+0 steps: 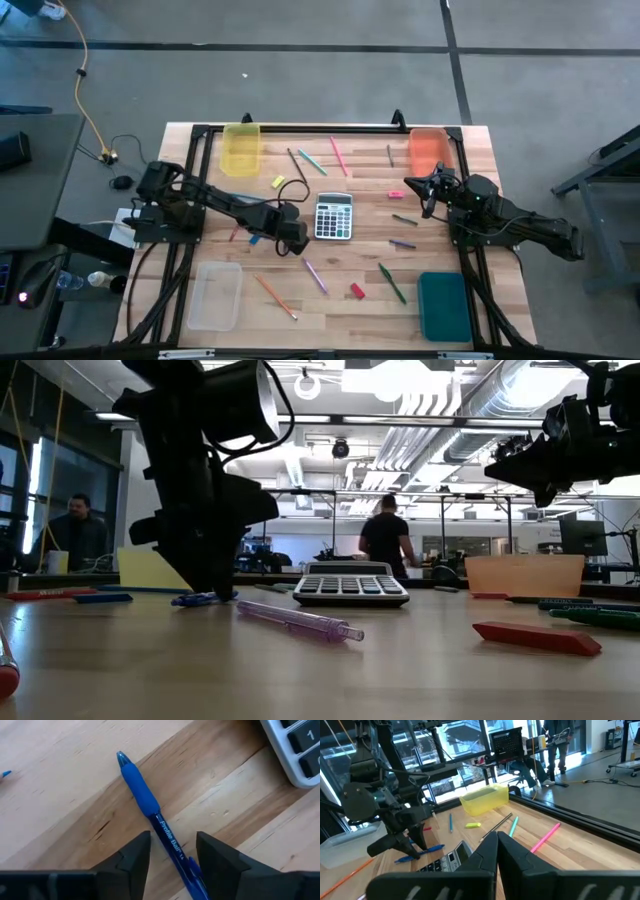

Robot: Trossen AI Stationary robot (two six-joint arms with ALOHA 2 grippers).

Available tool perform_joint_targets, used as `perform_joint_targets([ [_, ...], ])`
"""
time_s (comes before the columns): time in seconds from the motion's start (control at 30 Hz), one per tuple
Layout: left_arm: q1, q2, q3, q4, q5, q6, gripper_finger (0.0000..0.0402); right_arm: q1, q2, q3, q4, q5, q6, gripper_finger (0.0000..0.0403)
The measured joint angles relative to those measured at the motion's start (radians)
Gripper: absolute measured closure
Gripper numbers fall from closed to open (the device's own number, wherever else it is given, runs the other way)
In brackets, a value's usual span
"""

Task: Sort crayons/erasers/pens/pencils in bins
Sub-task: Put the blue pen into the orange bin

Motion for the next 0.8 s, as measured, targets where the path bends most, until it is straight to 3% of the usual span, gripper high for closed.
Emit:
perform_joint_targets([
  [0.47, 0.006, 0.001, 0.001, -0.014, 0.098, 0.146, 0.0349, 0.000, 0.000, 0.000, 0.000, 0.000, 0.000, 0.0402],
  [0.8, 0.007, -0.041, -0.006, -0.080, 0.113, 0.187, 0.0384, 0.000, 0.000, 0.000, 0.000, 0.000, 0.000, 0.0402],
])
